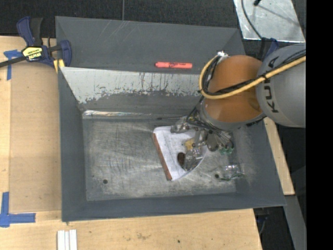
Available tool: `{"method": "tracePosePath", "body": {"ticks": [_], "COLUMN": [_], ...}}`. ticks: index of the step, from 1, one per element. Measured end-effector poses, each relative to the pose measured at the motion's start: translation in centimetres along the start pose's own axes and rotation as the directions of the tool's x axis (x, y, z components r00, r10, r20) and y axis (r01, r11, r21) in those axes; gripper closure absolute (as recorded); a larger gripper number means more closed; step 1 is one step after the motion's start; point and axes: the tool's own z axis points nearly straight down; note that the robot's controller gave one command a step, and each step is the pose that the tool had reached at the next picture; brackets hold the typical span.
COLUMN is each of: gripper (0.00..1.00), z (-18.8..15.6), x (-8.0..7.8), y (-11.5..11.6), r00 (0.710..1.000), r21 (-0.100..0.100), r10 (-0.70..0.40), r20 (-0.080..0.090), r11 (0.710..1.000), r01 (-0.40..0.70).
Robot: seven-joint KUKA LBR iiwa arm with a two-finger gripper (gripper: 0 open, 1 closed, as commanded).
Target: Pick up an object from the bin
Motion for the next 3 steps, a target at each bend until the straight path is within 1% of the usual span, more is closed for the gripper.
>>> {"method": "tracePosePath", "body": {"ticks": [1,2,3], "gripper": [0.0,0.0,1.0], "z": [5.3,5.7,5.9], "x": [-2.0,-2.4,1.7], "y": [-0.5,-0.9,-6.8], "r00": [1.0,1.0,0.982], "r21": [-0.001,-0.003,0.006], "r10": [-0.026,-0.007,-0.188], "r20": [-0.001,0.004,0.021], "r11": [1.0,1.0,0.982], "r01": [0.026,0.007,0.188]}}
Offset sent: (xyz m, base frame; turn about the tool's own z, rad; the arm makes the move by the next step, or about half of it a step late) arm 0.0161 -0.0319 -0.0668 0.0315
